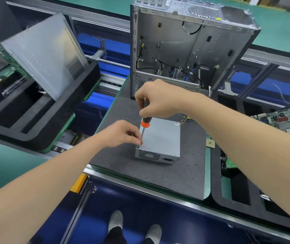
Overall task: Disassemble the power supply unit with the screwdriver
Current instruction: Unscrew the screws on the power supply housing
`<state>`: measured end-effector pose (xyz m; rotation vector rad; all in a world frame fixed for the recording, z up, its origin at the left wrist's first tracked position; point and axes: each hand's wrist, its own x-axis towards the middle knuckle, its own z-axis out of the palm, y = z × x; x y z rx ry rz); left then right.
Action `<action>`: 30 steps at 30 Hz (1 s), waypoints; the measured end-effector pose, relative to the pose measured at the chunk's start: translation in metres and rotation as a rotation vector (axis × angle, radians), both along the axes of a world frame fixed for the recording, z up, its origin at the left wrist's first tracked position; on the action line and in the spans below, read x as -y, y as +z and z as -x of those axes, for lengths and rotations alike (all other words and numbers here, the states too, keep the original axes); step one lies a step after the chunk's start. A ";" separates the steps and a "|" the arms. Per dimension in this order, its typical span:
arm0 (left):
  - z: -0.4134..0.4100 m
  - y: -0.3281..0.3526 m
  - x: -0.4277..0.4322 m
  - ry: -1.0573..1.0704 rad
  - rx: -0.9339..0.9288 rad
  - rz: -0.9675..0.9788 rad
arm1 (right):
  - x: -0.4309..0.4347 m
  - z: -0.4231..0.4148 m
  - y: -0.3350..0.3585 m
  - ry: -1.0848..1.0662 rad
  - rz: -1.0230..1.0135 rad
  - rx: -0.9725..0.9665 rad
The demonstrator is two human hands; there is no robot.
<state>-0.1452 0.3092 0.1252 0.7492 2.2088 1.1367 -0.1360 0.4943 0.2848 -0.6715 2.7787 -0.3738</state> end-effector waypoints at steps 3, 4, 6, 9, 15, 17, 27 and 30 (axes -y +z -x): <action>-0.001 -0.002 0.002 -0.004 0.006 -0.025 | 0.003 -0.003 0.004 0.063 -0.029 -0.001; -0.001 -0.002 0.003 -0.011 0.010 -0.039 | 0.004 -0.004 0.005 0.099 -0.052 -0.008; -0.001 -0.003 0.004 -0.038 0.030 -0.067 | 0.007 -0.008 0.008 0.185 -0.101 -0.020; -0.003 -0.007 0.003 -0.087 0.021 -0.042 | 0.013 -0.018 0.007 0.261 -0.135 -0.038; -0.013 -0.029 -0.009 -0.112 -0.248 -0.025 | 0.025 -0.021 0.001 0.154 -0.279 -0.162; -0.007 -0.033 -0.009 -0.095 -0.275 -0.027 | 0.026 -0.017 0.000 0.144 -0.261 -0.148; 0.028 -0.019 -0.022 -0.056 -0.104 -0.090 | 0.016 0.009 0.002 -0.079 -0.238 -0.132; 0.042 -0.008 -0.016 -0.084 -0.036 -0.117 | 0.019 0.007 -0.003 -0.140 -0.258 -0.151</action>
